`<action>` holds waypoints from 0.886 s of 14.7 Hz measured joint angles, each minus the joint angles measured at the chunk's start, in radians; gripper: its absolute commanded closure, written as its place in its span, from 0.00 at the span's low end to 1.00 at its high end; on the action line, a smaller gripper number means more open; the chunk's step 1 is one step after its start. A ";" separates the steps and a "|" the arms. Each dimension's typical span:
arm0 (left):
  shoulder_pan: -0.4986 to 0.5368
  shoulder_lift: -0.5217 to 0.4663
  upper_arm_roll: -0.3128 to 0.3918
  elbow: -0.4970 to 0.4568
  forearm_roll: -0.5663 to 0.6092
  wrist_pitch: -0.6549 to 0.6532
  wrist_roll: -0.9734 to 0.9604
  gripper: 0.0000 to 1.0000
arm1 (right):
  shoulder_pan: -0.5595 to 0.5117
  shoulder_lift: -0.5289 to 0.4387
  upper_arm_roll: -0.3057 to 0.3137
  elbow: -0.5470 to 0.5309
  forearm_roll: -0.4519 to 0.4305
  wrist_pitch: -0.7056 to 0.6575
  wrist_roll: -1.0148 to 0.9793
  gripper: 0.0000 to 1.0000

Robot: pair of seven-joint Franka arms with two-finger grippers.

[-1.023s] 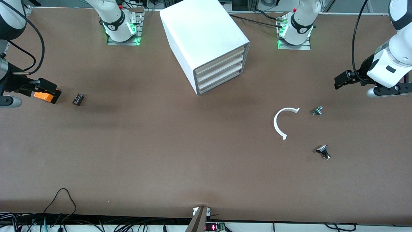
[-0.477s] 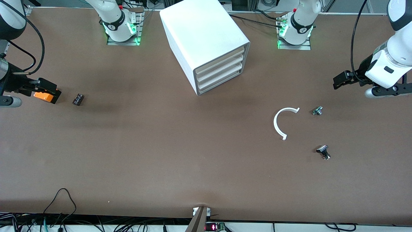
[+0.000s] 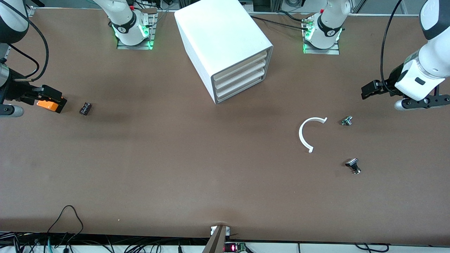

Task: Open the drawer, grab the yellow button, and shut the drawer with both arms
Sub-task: 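Move the left gripper toward the cabinet's drawer handle, then grasp the drawer handle with the left gripper while the right gripper approaches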

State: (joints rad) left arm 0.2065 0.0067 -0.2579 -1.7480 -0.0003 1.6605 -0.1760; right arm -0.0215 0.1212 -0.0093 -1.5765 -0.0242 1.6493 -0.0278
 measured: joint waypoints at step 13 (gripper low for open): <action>0.031 0.293 -0.013 -0.019 -0.355 -0.047 0.083 0.00 | 0.002 0.004 0.007 -0.001 0.001 -0.002 -0.015 0.00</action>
State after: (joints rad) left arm 0.2376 0.2996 -0.2705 -1.7672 -0.3549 1.6133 -0.0930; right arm -0.0193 0.1248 -0.0019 -1.5772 -0.0232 1.6477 -0.0424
